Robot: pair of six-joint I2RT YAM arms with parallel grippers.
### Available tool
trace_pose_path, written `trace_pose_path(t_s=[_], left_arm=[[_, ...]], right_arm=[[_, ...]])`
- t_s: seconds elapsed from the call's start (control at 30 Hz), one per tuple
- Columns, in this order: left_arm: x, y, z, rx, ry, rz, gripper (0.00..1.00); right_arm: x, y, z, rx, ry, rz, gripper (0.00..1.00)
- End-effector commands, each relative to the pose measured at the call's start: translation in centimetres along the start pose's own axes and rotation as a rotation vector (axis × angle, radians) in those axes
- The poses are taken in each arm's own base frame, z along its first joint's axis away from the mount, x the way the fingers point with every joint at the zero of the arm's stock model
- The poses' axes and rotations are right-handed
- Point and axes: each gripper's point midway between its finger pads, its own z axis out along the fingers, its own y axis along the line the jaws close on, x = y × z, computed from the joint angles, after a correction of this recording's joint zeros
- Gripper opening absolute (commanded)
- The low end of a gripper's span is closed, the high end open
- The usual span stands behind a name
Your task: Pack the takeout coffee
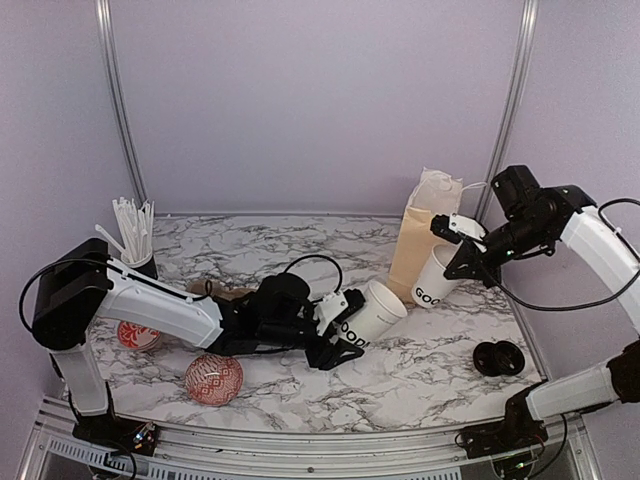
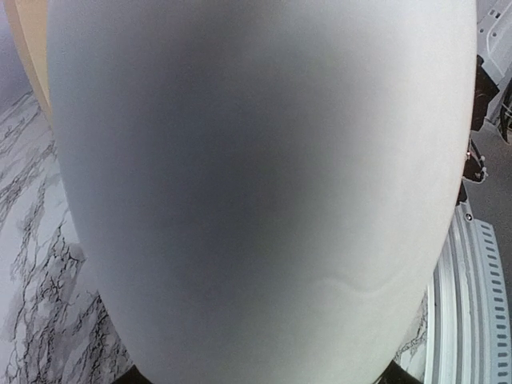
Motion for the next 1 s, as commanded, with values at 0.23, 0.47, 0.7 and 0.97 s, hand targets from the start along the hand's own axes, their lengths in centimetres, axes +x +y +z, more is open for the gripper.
trace_pose_path(t_s=[0.23,0.47,0.7,0.97], left_arm=[[-4.3,-0.6,-2.9,0.000,-0.107,0.010,0.53],[-5.4,-1.2,-3.5,0.026,-0.131,0.007,0.53],[-5.8,-1.3,-4.0,0.030,-0.143,0.010,0.53],[-5.7,-1.5,-4.0,0.039,-0.141,-0.023,0.53]], right_arm=[[9.4,-5.1,1.9,0.249,0.314,0.108,0.00],[12.5,-7.6,3.0,0.250,0.308,0.196,0.00],[14.3,-9.9,3.9,0.288,0.279,0.240,0.00],[15.7,-9.7,4.8,0.281,0.311,0.233,0.12]])
